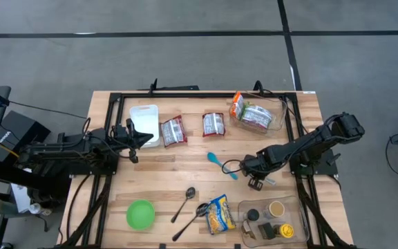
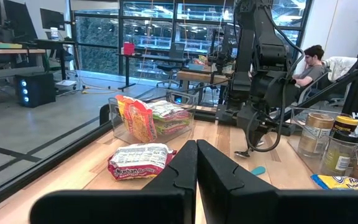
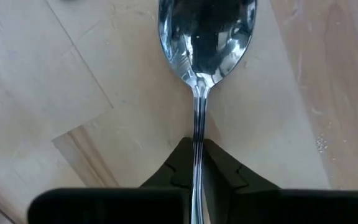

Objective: Pick & Place Food Item
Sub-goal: Put the silver spoon into the white bin

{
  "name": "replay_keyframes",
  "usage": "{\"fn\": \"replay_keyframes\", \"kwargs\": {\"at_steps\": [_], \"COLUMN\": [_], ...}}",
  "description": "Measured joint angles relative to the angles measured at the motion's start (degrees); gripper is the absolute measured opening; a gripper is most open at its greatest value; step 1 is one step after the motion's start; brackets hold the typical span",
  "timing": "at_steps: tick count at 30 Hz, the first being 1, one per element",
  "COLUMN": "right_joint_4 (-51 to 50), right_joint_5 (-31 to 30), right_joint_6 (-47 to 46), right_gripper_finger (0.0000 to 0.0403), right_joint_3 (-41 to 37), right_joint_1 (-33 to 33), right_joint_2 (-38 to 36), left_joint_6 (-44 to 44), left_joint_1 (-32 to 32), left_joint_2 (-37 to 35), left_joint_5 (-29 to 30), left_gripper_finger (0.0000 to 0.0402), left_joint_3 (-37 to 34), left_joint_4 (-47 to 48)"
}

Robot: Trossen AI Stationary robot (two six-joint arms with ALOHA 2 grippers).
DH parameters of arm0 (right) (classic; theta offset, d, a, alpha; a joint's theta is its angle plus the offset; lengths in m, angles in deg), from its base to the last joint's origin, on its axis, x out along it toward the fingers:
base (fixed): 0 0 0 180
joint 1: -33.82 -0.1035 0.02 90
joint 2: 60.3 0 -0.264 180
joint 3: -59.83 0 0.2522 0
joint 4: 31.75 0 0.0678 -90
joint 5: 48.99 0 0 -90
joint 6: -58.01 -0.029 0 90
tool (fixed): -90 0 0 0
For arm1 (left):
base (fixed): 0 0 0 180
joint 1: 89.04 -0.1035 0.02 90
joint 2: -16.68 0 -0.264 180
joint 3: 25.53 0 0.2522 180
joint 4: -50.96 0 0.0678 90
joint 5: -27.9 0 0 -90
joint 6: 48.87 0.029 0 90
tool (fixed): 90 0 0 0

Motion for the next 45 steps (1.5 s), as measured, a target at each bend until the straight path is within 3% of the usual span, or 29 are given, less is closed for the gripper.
{"fn": "replay_keyframes", "kwargs": {"at_steps": [20, 25, 31, 36, 45], "right_joint_4": [-1.8, -3.3, -2.3, 5.2, 27.3], "right_joint_5": [-2.0, -6.7, -17.8, -26.4, -27.5], "right_joint_6": [4.6, 6.0, 6.8, 6.8, 2.3], "right_gripper_finger": [0.0008, 0.0008, 0.0008, 0.0008, 0.0014], "right_joint_3": [12.4, 19.0, 27.1, 30.7, 31.2], "right_joint_1": [0.0, 0.0, 0.0, 1.0, 7.3], "right_joint_2": [0.0, 0.0, -0.1, -0.1, 0.0], "left_joint_6": [0.0, 0.0, 0.0, 0.0, 0.0], "left_joint_1": [0.0, 0.0, 0.0, 0.0, 0.0], "left_joint_2": [0.0, 0.0, 0.0, 0.0, 0.0], "left_joint_5": [0.0, 0.0, 0.0, 0.0, 0.0], "left_gripper_finger": [0.0003, 0.0003, 0.0003, 0.0003, 0.0003], "left_joint_3": [0.0, 0.0, 0.0, 0.0, 0.0], "left_joint_4": [0.0, 0.0, 0.0, 0.0, 0.0]}}
